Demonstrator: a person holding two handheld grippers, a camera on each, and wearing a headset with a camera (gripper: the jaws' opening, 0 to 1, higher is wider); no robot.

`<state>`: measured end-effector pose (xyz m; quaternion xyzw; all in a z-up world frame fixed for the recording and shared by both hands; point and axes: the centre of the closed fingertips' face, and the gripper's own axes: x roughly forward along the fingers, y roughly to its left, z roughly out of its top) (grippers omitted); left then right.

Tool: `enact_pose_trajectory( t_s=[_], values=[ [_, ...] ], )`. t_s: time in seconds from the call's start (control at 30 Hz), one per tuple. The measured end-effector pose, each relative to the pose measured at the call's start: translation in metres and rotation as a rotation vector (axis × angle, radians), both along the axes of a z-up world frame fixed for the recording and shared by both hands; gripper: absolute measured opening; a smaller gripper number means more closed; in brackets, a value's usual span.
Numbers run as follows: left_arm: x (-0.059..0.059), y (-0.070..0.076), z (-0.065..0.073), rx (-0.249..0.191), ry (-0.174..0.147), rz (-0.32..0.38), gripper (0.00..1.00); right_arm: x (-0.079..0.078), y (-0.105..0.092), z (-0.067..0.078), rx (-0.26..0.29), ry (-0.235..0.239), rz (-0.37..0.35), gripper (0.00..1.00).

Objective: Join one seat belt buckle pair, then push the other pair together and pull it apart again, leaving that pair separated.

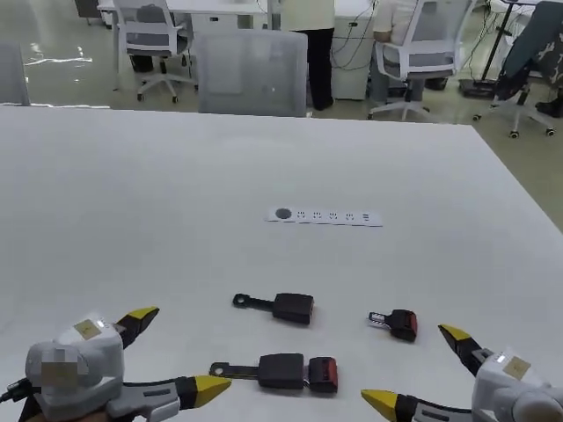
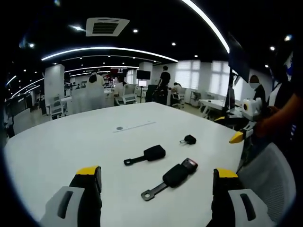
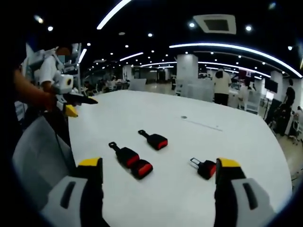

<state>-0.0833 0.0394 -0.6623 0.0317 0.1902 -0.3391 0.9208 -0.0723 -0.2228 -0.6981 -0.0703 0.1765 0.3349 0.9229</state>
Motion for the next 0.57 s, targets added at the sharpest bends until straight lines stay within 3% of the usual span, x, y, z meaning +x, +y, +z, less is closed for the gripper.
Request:
enact_pose_trajectory(
  t_s=[0.07,0.2,0.57],
  values=[
    [-0.004,-0.003,0.005,-0.017,-0.013,-0.009,1.00,-0.005,0.000,-0.002,-0.013,-0.005,0.012,1.00],
    [-0.005,-0.001,0.003,-0.014,-0.015,-0.012,1.00,-0.010,-0.005,-0.006,-0.021,0.008,0.012,1.00],
    [-0.006,0.006,-0.006,-0.003,0.001,-0.017,1.00,-0.012,-0.011,-0.012,-0.017,0.022,-0.010,1.00]
  ],
)
